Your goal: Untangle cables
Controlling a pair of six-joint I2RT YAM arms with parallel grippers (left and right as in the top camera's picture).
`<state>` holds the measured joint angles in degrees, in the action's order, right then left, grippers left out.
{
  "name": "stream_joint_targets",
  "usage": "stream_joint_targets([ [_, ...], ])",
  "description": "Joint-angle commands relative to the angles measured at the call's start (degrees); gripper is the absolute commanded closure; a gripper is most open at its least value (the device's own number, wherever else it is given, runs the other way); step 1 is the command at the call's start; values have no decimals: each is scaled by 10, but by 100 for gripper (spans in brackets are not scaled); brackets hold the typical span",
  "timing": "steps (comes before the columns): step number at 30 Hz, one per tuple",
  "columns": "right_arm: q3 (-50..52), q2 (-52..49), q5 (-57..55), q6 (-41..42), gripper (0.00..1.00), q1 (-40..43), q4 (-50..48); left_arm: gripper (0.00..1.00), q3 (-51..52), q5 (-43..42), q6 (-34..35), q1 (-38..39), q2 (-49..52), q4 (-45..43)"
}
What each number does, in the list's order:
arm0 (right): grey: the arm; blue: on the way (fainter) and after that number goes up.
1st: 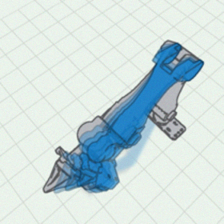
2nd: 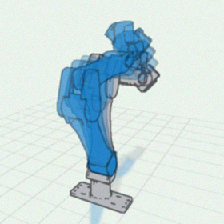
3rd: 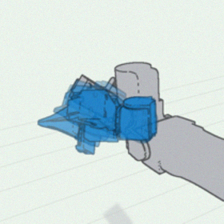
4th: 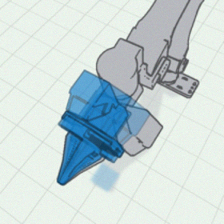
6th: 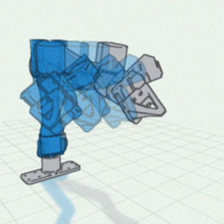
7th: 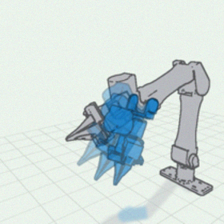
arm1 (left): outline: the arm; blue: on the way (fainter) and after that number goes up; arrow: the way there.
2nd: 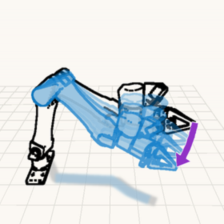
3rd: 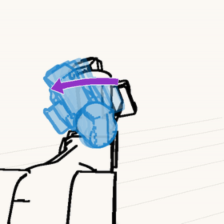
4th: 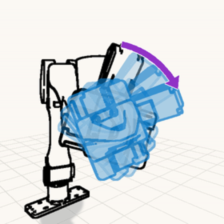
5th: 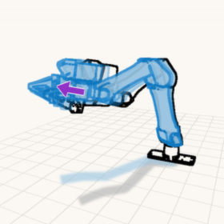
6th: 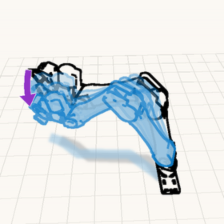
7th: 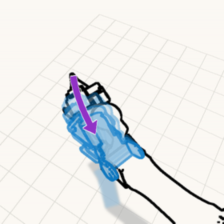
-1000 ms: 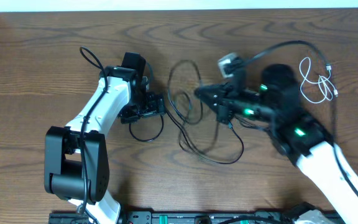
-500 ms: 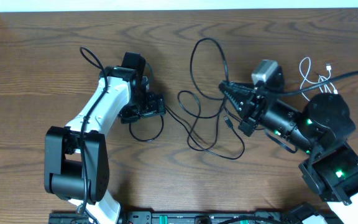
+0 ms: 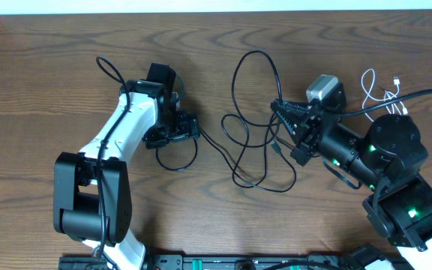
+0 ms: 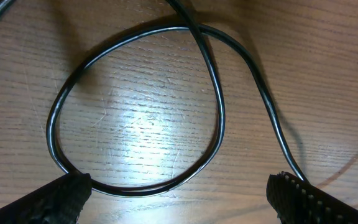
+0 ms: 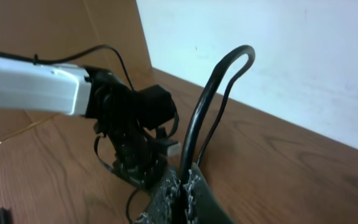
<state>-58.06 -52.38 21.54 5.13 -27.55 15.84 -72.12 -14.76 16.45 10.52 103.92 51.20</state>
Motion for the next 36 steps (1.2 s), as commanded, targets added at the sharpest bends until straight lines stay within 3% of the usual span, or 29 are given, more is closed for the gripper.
stream_joint_targets([
  [1, -4, -5, -6, -9, 99, -3, 21, 5, -1, -2, -8, 0, -2, 3],
  [9, -4, -39, 36, 17, 99, -3, 99, 5, -1, -2, -8, 0, -2, 3],
  [17, -4, -114, 177, 19, 99, -3, 112, 5, -1, -2, -8, 0, -2, 3],
  [22, -4, -165, 185, 41, 74, -3, 125, 5, -1, -2, -8, 0, -2, 3],
  [25, -4, -190, 176, 40, 48, -3, 137, 5, -1, -2, -8, 0, -2, 3],
  [28, -4, -209, 138, 43, 39, -3, 147, 5, -1, -2, -8, 0, -2, 3],
  [33, -4, -232, 33, 87, 39, -3, 180, 5, -1, -2, -8, 0, -2, 3],
  [36, -4, -244, -9, 115, 57, -3, 214, 5, -1, -2, -8, 0, -2, 3],
])
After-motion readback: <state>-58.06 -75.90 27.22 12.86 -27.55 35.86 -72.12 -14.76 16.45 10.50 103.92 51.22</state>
